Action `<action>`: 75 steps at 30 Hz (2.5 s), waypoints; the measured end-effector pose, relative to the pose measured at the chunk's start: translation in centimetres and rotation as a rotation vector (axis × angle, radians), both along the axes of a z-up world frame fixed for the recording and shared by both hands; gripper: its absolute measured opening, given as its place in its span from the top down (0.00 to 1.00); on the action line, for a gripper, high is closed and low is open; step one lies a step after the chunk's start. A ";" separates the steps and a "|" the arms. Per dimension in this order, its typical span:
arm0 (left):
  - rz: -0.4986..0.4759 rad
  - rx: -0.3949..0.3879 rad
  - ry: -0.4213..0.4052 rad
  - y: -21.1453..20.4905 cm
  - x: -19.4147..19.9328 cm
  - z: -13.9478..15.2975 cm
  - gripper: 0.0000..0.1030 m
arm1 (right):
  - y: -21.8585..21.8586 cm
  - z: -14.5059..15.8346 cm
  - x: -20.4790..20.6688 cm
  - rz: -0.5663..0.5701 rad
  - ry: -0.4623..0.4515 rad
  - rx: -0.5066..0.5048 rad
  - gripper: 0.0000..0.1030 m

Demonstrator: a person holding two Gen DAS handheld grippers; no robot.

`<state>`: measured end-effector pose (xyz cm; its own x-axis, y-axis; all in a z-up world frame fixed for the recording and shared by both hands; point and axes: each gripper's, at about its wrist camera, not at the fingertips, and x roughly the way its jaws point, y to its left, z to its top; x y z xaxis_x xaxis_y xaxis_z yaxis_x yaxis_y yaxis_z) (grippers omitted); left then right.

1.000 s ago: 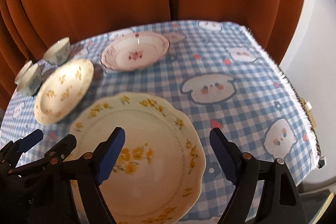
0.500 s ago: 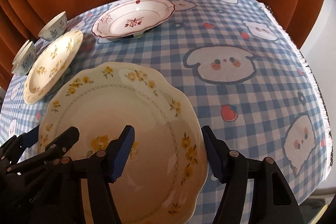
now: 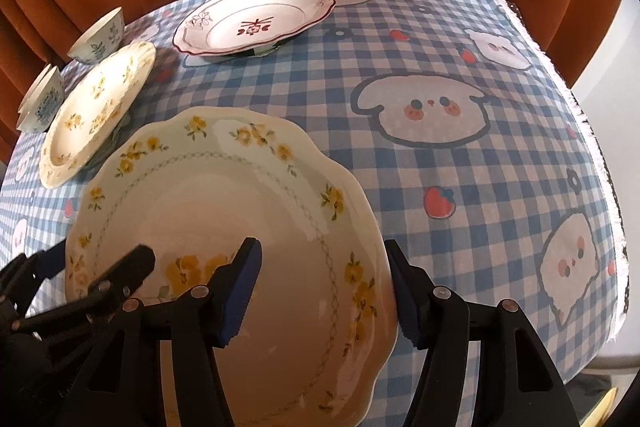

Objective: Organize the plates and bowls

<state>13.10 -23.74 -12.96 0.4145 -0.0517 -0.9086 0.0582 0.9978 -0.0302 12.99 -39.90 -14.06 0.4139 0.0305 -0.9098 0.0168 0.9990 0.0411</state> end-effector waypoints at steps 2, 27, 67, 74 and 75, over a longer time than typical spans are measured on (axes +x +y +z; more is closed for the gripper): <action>-0.004 -0.003 -0.013 0.5 -0.3 0.5 0.26 | 0.4 0.5 -0.3 -0.002 -0.010 -0.003 0.36; -0.065 -0.035 -0.067 19.3 -2.1 3.7 0.26 | 18.6 4.4 -3.6 -0.055 -0.082 -0.023 0.36; -0.064 -0.006 0.018 33.7 2.1 -0.5 0.22 | 35.0 -0.9 0.5 -0.082 0.062 -0.012 0.36; -0.055 0.001 -0.003 34.3 1.3 1.8 0.16 | 35.1 1.0 0.0 -0.072 0.041 -0.029 0.29; -0.058 -0.003 -0.014 34.3 1.2 2.3 0.15 | 35.1 1.5 -0.1 -0.071 0.031 -0.029 0.28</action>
<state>14.31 10.57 -10.61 0.4233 -0.0782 -0.9026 0.1161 0.9927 -0.0316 12.87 -4.83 -12.53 0.3853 -0.0245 -0.9224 0.0882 0.9960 0.0104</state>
